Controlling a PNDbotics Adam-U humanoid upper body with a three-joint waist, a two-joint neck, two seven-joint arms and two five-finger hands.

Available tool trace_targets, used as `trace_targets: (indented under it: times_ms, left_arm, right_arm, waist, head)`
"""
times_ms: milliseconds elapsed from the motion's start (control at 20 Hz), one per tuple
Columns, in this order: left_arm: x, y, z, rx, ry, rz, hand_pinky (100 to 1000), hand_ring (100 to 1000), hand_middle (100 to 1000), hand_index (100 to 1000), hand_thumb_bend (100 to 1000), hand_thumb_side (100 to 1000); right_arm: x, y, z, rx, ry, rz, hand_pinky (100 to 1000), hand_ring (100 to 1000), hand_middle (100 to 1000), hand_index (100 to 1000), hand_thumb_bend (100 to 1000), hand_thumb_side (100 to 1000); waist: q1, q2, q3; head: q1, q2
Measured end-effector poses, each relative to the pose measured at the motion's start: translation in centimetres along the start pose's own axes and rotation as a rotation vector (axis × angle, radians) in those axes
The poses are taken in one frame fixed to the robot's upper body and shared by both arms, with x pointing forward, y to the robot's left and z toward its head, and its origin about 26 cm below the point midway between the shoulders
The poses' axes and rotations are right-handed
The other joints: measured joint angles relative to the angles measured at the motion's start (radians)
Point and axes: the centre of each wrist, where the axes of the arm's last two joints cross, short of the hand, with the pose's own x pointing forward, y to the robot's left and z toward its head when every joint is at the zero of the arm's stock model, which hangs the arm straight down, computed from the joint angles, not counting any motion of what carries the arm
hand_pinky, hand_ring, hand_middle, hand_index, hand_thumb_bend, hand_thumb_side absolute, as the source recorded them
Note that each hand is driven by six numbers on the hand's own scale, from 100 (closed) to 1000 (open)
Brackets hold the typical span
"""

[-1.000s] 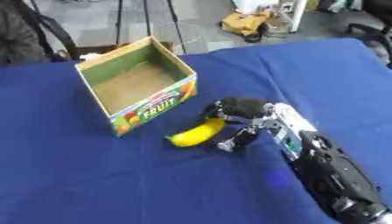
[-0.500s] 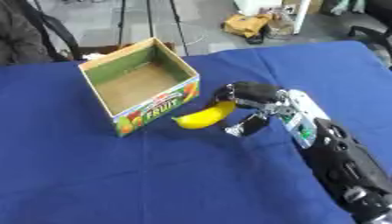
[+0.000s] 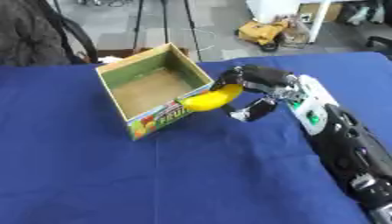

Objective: Pick up objects on the table and place them in the box.

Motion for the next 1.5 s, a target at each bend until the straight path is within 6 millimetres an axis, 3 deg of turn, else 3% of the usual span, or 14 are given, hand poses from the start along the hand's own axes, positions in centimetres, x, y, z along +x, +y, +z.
trace_targets:
  times_ms: [300, 650, 1050, 1300, 1500]
  left_arm:
    - [0.5, -1.5, -1.4, -0.103, -0.026, 0.032, 492, 760, 482, 551, 258, 1000]
    - [1.1, -2.8, -2.6, -0.191, -0.053, 0.057, 492, 761, 481, 551, 257, 1000]
    - [1.3, -3.5, -3.0, -0.236, -0.060, 0.068, 492, 762, 481, 550, 256, 1000]
    - [1.3, -3.6, -3.0, -0.239, -0.060, 0.073, 492, 762, 481, 550, 256, 1000]
    - [1.3, -3.7, -3.1, -0.241, -0.060, 0.073, 492, 762, 481, 550, 256, 1000]
  right_arm:
    - [-0.7, -0.8, 1.1, -0.010, 0.020, 0.018, 702, 680, 658, 719, 100, 202]
    - [-1.0, -1.0, 1.4, -0.009, 0.025, 0.037, 707, 693, 673, 732, 100, 204]
    - [-1.4, -1.1, 1.7, 0.005, 0.039, 0.057, 715, 714, 701, 774, 100, 201]
    - [-1.7, -1.2, 2.0, 0.001, 0.043, 0.064, 759, 809, 860, 861, 100, 200]
    - [-1.8, -1.1, 2.1, -0.002, 0.043, 0.062, 740, 781, 798, 839, 100, 198]
  waist:
    - [-0.016, 0.013, 0.113]
    - [-0.025, 0.051, 0.190]
    - [-0.024, 0.065, 0.202]
    - [-0.025, 0.068, 0.200]
    - [-0.025, 0.068, 0.187]
  head:
    - [-0.043, -0.049]
    - [-0.104, -0.109]
    - [-0.151, -0.144]
    - [-0.162, -0.156]
    - [-0.165, -0.158]
